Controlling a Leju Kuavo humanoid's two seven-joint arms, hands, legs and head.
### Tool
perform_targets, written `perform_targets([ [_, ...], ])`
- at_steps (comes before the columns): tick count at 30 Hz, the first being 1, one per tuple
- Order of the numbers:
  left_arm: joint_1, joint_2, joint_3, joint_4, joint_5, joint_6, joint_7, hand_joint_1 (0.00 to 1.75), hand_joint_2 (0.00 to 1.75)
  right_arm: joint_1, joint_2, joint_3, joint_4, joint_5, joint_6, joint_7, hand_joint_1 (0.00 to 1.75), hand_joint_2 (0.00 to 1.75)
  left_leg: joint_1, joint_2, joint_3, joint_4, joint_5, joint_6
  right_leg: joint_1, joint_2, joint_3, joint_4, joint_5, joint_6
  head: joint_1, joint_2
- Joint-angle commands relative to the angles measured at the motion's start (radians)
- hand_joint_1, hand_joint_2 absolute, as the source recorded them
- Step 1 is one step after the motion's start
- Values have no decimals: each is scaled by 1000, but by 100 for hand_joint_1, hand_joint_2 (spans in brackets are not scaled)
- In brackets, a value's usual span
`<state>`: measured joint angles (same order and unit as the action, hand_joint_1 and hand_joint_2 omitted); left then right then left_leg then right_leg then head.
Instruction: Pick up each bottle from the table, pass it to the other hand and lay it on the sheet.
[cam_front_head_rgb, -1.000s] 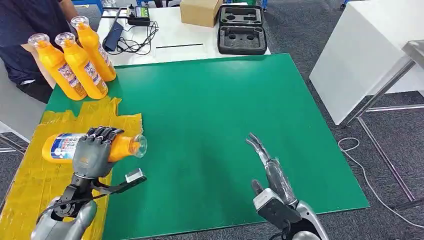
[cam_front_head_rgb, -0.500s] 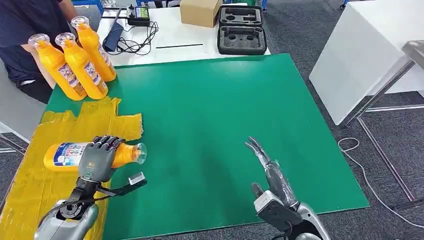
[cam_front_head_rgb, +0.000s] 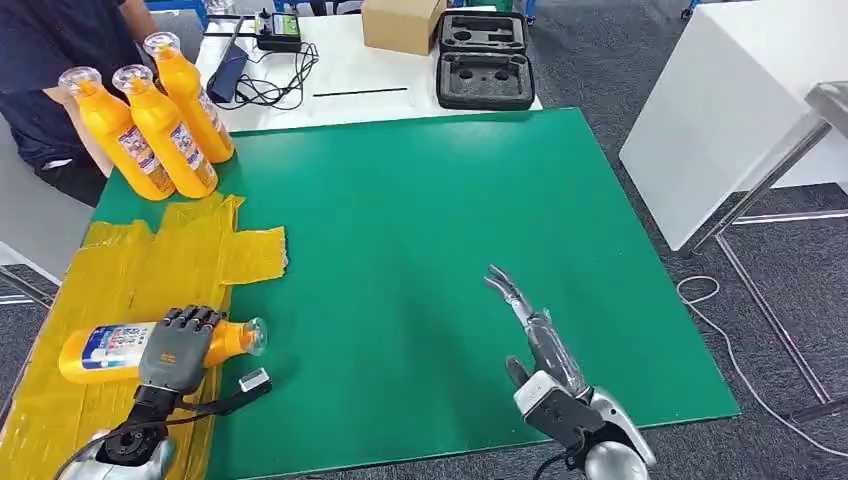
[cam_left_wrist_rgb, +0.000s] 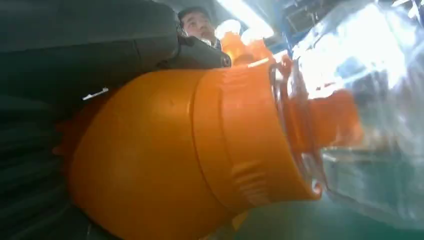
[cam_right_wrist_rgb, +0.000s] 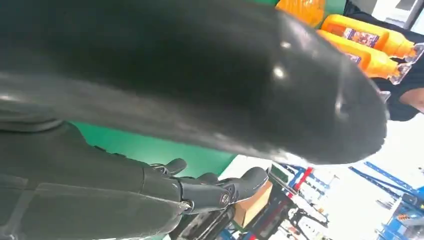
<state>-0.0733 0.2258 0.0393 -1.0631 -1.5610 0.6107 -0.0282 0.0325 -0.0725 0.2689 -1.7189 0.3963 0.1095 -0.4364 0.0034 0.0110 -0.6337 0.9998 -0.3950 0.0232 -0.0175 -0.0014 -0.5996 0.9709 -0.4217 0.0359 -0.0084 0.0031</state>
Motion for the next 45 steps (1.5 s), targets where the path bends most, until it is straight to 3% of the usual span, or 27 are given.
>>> perform_targets([
  [1,-2,-8,-22,74,-10,-19,-2,175,175,-96,-8,12,135,-13,18,-7,0,0,0,2,6,-1,-2,-1,0,3,5,-1,-1,-2,0,0],
  [10,7,0,-46,66,54,-31,-46,175,175,-124,-30,25,191,-46,27,-13,0,0,0,1,8,-1,-2,-1,1,1,7,-2,-1,-2,0,0],
  [11,20,2,-54,53,104,-35,-85,175,0,-120,-36,28,195,-49,20,-20,0,0,0,1,7,-1,-1,-1,0,1,6,-1,0,-1,0,0],
  [12,31,2,-62,40,198,-53,-151,166,0,-113,-43,31,196,-46,13,-29,0,0,0,2,9,-1,-2,-1,1,2,9,-2,-1,-1,0,0],
  [13,44,10,-81,16,258,-62,-205,0,0,-106,-49,31,194,-45,8,-40,0,0,0,1,9,-1,-2,-1,0,2,8,-2,-1,-1,0,0],
  [19,46,10,-85,3,260,-62,-206,0,0,-107,-49,30,192,-45,8,-40,0,0,0,-1,8,-1,-2,-1,0,1,8,-2,-1,-1,0,0],
  [25,85,10,-114,-114,387,-178,-294,0,0,-73,-51,17,151,-53,9,-25,0,0,1,-1,9,0,-3,-1,0,2,9,-1,-2,-2,0,0],
  [36,105,15,-108,-149,399,-174,-302,0,0,-40,-45,17,115,-36,0,-19,0,0,0,-2,7,0,-2,-1,0,0,7,-1,-1,-1,0,0],
  [41,128,-5,-73,-224,519,-165,-386,0,0,-40,-16,3,114,-21,9,-9,0,0,0,-2,7,0,-2,-1,1,0,6,0,-2,-1,-1,0],
  [45,128,-46,-6,-354,910,-335,-523,0,0,-58,-7,10,129,-2,0,-21,0,0,1,-3,8,0,-3,-1,1,0,7,0,-2,-2,0,0],
])
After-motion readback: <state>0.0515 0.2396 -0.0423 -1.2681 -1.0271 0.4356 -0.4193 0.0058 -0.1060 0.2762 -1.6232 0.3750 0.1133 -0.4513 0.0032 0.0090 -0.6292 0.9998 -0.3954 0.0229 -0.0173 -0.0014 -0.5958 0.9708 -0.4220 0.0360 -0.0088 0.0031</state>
